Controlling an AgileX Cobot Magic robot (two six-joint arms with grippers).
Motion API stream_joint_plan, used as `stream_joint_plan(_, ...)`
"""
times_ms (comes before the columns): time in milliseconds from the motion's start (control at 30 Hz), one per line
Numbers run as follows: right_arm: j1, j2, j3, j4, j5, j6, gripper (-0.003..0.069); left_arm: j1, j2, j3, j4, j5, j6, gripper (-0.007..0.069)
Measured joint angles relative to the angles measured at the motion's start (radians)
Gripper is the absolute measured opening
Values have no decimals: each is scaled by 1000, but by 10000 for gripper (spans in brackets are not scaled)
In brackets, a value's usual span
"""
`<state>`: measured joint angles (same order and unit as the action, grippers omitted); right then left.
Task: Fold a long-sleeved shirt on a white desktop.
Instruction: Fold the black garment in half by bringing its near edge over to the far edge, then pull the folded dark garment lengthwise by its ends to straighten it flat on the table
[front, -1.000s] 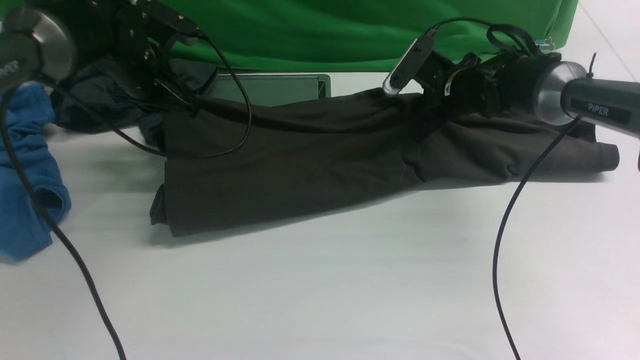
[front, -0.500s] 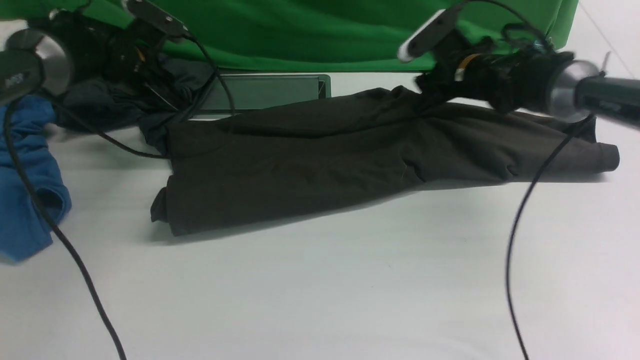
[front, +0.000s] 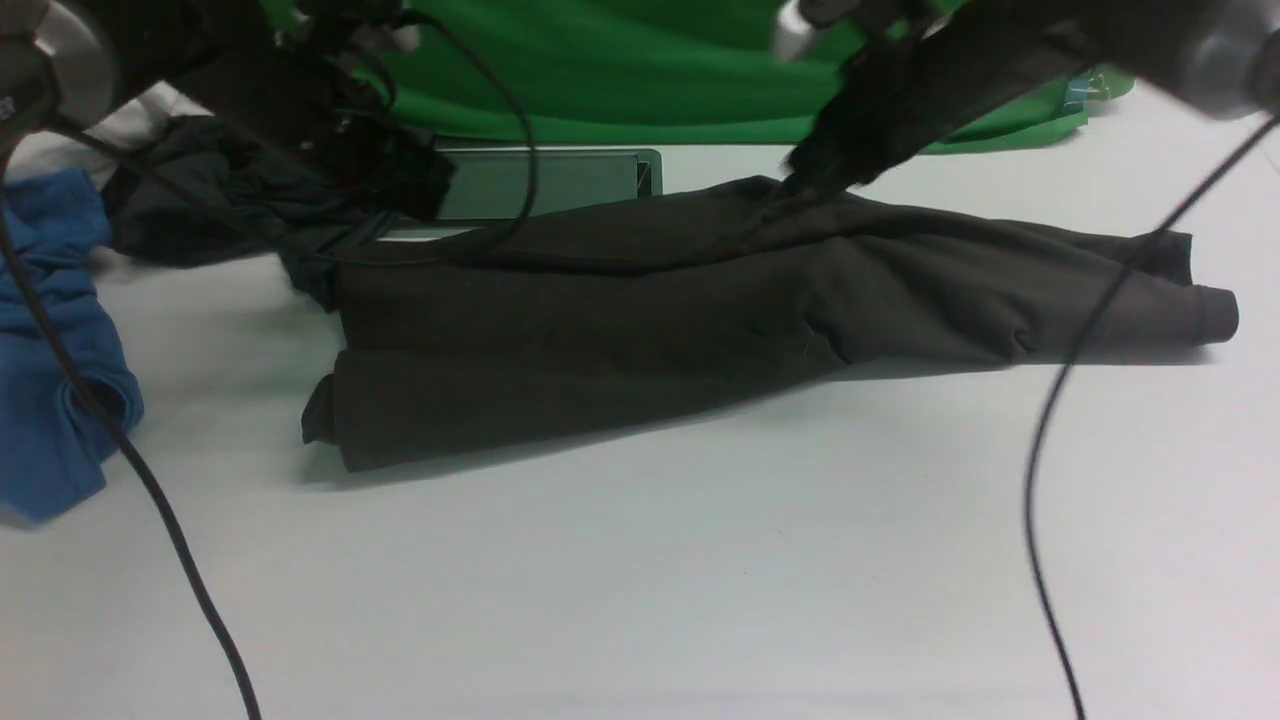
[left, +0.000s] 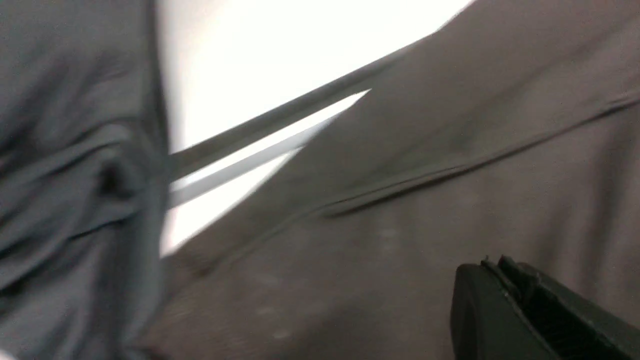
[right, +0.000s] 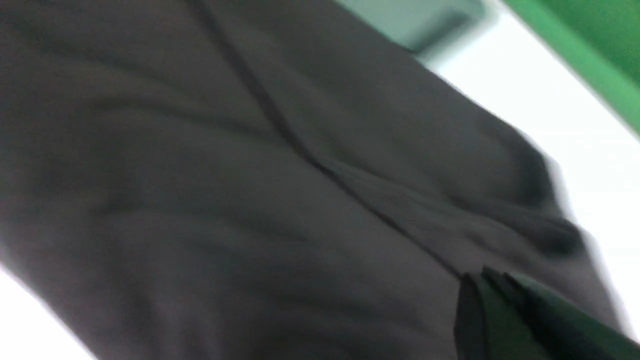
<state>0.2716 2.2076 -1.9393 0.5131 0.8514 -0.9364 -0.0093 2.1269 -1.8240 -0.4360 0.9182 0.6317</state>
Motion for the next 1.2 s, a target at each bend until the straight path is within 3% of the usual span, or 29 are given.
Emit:
stream_joint_plan(167,40,148,-83,27,44,-73,16,-33,-1,-2,33,24,-1,17)
stream_joint_plan(467,57,316,-275,4,9,-75,16,-99,-1,-2,54,21,-4,17)
stream_joint_plan(600,49,373,-316,2,-133,-60,16,-128,-1,-2,65,22,-23,17)
stream_joint_plan(667,39,397,-317,1,-284,-47,18,-145,-1,-2,70,22,-31,17)
stream_joint_plan(733,22,413,-317,-3,-444,27,32,-161,-1,-2,83,22,-28,17)
stream_joint_plan(767,20,413,-317,-3,-444,27,32,-164,-1,-2,85,22,-26,17)
stream_joint_plan(867,-21,400,-317,-12,-550,183,84,-182,-1,-2,121,18,4,17)
stream_joint_plan(967,-57,357,-317,-26,-505,248,127,-186,-1,-2,125,1,12,17)
stream_joint_plan(1100,-109,217,-317,-122,-219,346,174,-185,0,-2,130,0,29,17)
stream_joint_plan(1133,-111,217,-317,-122,-219,354,174,-185,0,-2,130,0,32,17)
stream_joint_plan(1200,-140,137,-317,-234,-36,444,182,-185,0,-2,146,10,41,17)
